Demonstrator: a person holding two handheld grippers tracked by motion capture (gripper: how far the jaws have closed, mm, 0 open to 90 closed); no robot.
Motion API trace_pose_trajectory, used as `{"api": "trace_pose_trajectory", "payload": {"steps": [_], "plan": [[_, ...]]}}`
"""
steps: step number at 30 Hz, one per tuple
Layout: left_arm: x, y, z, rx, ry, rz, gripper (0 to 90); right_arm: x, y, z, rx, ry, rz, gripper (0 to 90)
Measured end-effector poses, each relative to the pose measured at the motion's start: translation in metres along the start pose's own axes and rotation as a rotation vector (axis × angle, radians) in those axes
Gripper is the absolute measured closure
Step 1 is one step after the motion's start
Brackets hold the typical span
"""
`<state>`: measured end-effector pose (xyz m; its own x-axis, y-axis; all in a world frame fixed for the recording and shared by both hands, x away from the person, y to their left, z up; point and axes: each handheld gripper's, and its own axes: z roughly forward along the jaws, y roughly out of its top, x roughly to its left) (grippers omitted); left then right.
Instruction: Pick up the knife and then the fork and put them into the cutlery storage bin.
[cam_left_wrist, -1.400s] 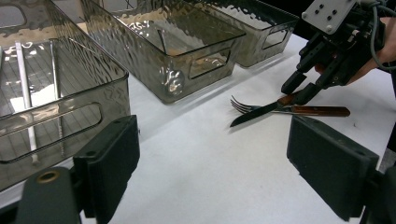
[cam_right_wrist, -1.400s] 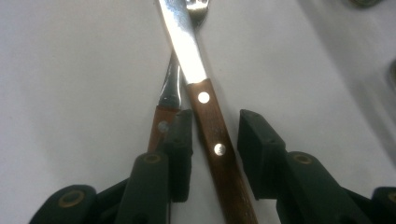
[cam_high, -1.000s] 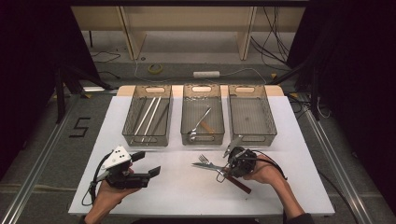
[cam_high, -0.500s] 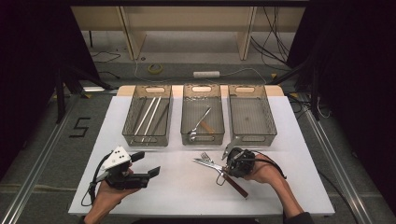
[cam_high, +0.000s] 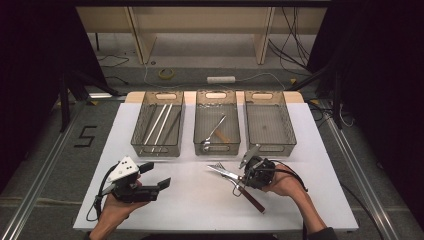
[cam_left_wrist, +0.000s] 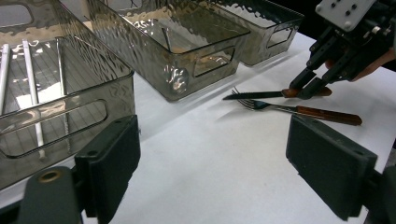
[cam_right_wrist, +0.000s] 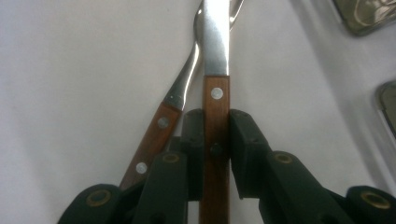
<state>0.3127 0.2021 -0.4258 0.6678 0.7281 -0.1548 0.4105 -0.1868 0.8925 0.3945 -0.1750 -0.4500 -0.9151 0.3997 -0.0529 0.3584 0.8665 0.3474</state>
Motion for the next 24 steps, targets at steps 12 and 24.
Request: {"api": "trace_pose_trajectory", "payload": {"steps": [12,24], "plan": [[0.001,0.000,-0.001,-0.009,0.002,-0.013,17.3,-0.004,-0.002,-0.009,-0.059,0.016,0.053,77.5],[0.003,0.000,-0.002,-0.021,0.009,-0.028,17.4,-0.009,-0.006,-0.023,-0.146,0.054,0.115,77.5]]}}
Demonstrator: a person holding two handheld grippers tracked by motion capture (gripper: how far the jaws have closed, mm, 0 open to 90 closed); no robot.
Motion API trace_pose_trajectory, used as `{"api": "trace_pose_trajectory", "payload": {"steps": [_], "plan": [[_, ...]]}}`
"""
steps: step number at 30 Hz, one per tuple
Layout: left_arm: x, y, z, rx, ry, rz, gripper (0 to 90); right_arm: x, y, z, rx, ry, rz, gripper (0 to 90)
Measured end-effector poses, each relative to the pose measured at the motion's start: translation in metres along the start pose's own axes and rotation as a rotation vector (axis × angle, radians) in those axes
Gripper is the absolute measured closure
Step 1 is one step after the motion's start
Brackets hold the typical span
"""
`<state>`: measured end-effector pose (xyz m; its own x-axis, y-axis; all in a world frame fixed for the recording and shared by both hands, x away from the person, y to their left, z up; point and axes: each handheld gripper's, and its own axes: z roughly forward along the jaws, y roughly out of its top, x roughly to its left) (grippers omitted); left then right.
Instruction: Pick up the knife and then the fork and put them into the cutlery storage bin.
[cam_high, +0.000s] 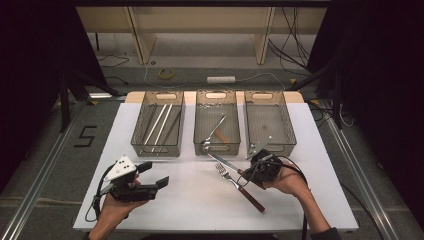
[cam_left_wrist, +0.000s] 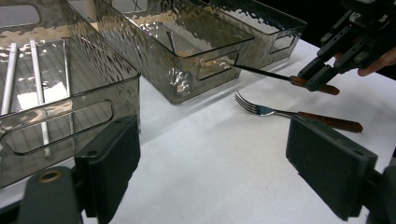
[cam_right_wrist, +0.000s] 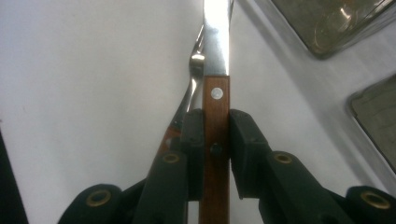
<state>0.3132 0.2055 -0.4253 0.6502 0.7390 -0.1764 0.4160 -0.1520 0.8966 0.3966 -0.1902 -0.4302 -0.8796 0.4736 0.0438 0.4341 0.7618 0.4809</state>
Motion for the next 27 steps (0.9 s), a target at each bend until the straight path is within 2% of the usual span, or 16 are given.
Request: {"api": "trace_pose_trajectory", "payload": {"steps": [9,18,27], "plan": [[0.002,0.000,-0.002,-0.007,0.008,-0.009,17.4,-0.006,-0.001,-0.014,-0.068,0.027,0.051,77.5],[0.005,0.000,-0.004,-0.023,0.013,-0.022,17.3,-0.018,-0.002,-0.033,-0.139,0.002,0.088,77.5],[0.006,-0.001,-0.005,-0.028,0.015,-0.028,17.3,-0.037,0.006,-0.048,-0.209,-0.033,0.136,77.4]]}}
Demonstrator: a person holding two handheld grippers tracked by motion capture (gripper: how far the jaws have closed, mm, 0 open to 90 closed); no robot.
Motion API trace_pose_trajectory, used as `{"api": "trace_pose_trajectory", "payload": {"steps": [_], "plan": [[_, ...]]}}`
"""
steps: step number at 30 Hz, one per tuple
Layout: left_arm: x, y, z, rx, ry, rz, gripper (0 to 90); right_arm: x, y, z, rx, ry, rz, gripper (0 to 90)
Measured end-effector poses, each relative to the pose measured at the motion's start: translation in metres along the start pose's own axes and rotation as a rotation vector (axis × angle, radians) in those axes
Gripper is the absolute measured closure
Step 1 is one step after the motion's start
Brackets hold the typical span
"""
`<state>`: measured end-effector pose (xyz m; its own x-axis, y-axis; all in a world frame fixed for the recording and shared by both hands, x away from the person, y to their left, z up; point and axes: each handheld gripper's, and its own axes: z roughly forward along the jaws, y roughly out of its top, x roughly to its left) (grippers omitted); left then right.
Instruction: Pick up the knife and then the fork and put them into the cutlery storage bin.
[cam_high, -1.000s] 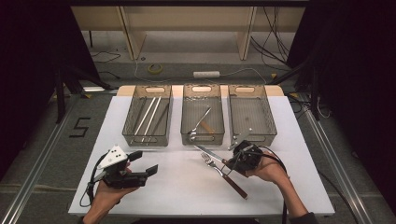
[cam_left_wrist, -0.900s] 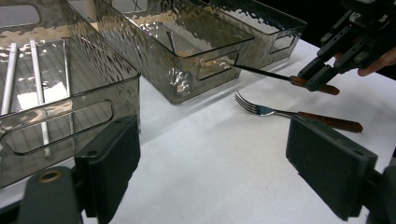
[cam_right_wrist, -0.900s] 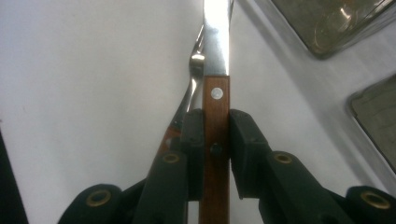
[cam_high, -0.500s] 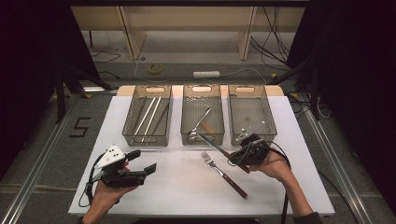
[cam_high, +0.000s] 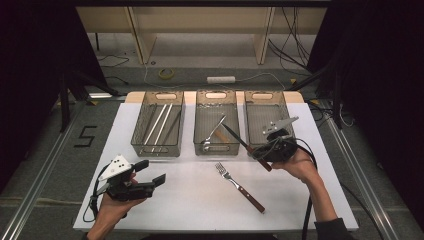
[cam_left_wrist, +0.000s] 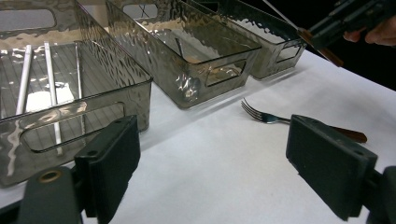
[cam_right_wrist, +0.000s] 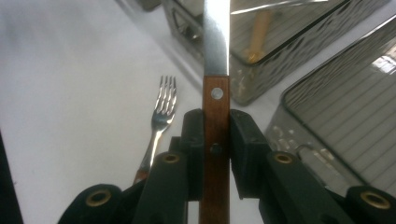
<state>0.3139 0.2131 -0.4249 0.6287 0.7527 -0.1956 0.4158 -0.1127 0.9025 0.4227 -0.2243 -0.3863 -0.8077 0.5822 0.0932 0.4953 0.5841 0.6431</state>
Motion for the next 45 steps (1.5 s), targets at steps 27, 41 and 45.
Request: {"api": "trace_pose_trajectory", "payload": {"steps": [27,41,45], "plan": [[0.000,-0.001,-0.001,-0.006,0.005,0.002,17.1,-0.055,0.043,-0.008,-0.050,-0.159,0.145,77.4],[0.000,-0.001,-0.001,-0.003,0.007,0.007,17.1,-0.072,0.048,-0.001,-0.069,-0.197,0.247,77.4],[0.000,-0.001,-0.001,-0.001,0.007,0.009,17.1,-0.078,0.046,0.001,-0.067,-0.219,0.284,77.4]]}}
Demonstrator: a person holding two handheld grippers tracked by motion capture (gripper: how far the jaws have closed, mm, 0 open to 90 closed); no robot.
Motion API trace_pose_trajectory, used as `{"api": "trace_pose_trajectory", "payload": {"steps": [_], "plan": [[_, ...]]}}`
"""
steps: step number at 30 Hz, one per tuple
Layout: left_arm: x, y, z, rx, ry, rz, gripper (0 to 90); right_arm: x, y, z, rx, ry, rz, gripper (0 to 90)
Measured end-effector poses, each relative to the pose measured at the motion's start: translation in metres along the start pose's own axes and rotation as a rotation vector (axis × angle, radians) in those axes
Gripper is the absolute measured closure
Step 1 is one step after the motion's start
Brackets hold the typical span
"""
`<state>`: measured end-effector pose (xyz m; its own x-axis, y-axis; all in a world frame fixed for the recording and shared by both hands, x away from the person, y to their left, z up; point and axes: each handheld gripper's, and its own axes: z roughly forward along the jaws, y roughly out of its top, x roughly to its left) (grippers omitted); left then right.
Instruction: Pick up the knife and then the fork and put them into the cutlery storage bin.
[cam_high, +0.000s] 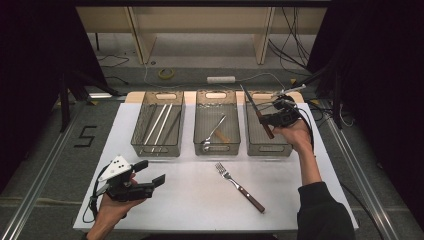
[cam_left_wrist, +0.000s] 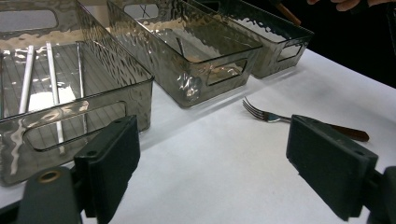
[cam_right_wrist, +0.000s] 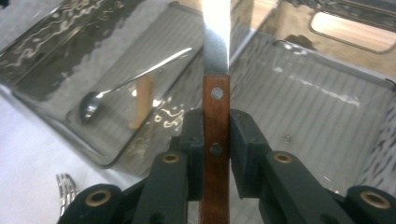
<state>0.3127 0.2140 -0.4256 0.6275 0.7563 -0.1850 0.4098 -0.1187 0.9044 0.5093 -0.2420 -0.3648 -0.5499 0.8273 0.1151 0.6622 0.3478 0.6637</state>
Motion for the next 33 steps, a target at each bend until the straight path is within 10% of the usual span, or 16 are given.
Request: {"api": "trace_pose_trajectory", "payload": {"steps": [33], "plan": [[0.000,-0.001,-0.003,-0.010,0.015,0.010,16.8,-0.010,-0.015,0.038,0.087,-0.111,0.145,77.3]]}}
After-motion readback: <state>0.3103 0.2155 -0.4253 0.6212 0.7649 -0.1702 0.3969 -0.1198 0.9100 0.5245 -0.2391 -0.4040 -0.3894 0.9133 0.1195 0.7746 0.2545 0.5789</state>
